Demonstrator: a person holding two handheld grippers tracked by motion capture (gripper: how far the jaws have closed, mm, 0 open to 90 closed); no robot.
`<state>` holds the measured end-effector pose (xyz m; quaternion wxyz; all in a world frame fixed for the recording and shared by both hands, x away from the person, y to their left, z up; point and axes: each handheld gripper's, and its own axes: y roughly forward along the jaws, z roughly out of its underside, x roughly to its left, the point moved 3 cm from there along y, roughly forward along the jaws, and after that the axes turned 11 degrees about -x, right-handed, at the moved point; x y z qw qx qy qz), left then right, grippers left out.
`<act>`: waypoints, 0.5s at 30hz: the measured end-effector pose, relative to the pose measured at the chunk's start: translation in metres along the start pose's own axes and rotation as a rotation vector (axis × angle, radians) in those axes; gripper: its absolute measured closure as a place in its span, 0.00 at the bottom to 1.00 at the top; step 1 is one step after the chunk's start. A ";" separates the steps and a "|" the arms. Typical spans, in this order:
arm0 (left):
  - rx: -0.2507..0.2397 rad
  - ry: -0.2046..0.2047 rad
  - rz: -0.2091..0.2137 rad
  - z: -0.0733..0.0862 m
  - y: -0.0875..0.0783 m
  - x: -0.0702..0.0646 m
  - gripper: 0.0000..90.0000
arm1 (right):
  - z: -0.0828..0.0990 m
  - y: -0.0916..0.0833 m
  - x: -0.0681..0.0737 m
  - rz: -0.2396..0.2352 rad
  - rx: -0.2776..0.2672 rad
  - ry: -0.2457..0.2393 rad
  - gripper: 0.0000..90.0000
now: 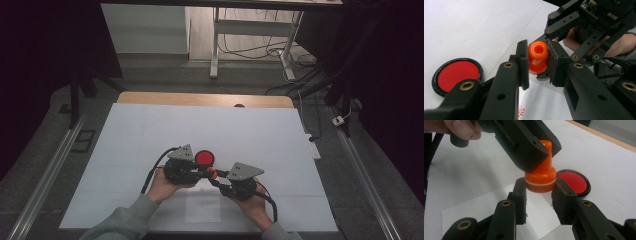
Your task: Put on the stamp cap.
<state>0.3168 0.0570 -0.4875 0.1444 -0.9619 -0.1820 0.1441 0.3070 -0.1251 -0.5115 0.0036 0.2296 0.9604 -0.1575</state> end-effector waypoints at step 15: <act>-0.015 -0.023 0.009 0.003 0.001 0.001 0.81 | 0.001 -0.001 0.001 0.009 -0.003 -0.019 0.72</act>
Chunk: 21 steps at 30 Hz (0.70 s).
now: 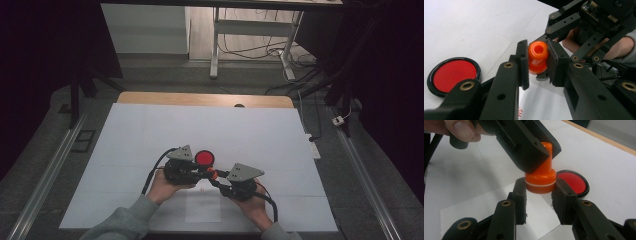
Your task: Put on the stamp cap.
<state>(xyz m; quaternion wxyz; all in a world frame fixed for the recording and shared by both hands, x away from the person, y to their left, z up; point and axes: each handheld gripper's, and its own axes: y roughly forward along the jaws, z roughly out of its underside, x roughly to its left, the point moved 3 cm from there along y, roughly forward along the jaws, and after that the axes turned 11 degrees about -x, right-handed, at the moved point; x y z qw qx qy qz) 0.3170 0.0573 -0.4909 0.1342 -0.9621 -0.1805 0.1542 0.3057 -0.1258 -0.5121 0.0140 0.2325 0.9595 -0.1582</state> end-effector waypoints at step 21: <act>0.016 0.006 -0.012 0.000 0.001 -0.001 0.81 | 0.002 0.001 0.000 -0.010 0.005 0.005 0.71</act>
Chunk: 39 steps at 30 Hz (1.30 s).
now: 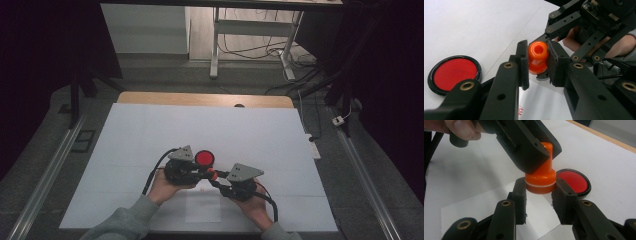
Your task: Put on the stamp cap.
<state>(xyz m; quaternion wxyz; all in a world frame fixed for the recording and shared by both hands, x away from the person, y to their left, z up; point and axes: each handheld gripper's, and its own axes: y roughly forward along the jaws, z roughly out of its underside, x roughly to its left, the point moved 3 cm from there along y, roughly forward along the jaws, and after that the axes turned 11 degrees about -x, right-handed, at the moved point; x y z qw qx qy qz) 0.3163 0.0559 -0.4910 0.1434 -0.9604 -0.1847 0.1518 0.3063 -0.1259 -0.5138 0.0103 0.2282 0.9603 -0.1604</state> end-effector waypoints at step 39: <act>-0.020 0.022 -0.050 -0.007 -0.016 0.003 0.81 | 0.011 -0.021 -0.021 0.053 0.014 0.085 0.55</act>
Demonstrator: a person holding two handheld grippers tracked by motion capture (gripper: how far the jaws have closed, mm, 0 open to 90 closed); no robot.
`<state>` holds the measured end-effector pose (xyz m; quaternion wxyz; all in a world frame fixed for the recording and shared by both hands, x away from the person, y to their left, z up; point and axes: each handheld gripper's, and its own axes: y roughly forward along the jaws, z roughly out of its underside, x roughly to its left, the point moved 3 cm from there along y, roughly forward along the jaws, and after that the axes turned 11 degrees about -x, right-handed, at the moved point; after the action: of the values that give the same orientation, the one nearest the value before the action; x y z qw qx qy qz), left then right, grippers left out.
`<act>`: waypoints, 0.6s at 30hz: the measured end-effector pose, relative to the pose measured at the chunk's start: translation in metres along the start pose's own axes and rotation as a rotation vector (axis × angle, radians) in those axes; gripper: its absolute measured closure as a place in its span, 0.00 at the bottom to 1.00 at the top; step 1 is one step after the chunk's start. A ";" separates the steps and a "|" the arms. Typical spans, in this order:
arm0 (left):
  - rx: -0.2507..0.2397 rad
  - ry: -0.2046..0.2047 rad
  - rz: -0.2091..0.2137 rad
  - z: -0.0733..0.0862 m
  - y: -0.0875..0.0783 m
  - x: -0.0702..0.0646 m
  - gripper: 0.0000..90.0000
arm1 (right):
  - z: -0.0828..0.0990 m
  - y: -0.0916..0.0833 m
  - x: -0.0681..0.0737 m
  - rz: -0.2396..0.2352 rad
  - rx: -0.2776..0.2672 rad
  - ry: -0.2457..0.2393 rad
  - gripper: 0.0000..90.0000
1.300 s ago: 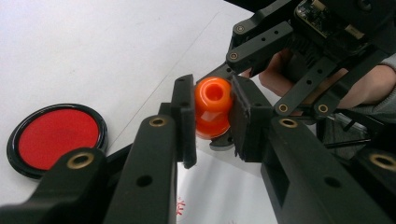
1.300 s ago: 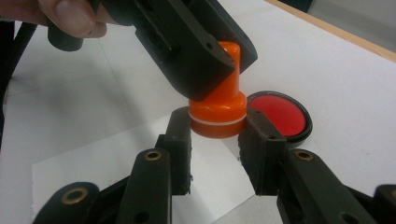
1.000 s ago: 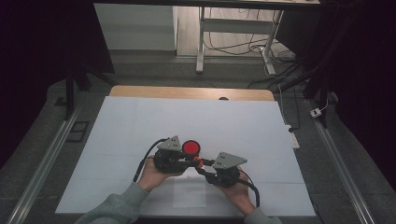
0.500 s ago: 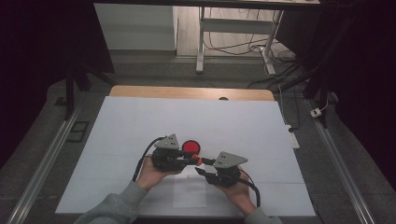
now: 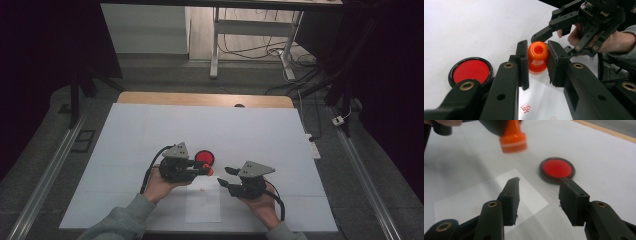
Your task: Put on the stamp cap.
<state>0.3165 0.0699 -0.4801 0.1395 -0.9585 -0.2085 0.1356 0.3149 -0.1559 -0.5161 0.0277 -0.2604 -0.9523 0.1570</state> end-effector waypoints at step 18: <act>-0.011 0.001 -0.057 -0.004 -0.020 0.011 0.81 | 0.023 -0.065 -0.037 0.150 0.032 0.045 0.49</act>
<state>0.3201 0.0909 -0.4719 0.1381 -0.9529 -0.2365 0.1300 0.3125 -0.2340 -0.5165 0.0416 -0.3342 -0.9265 0.1678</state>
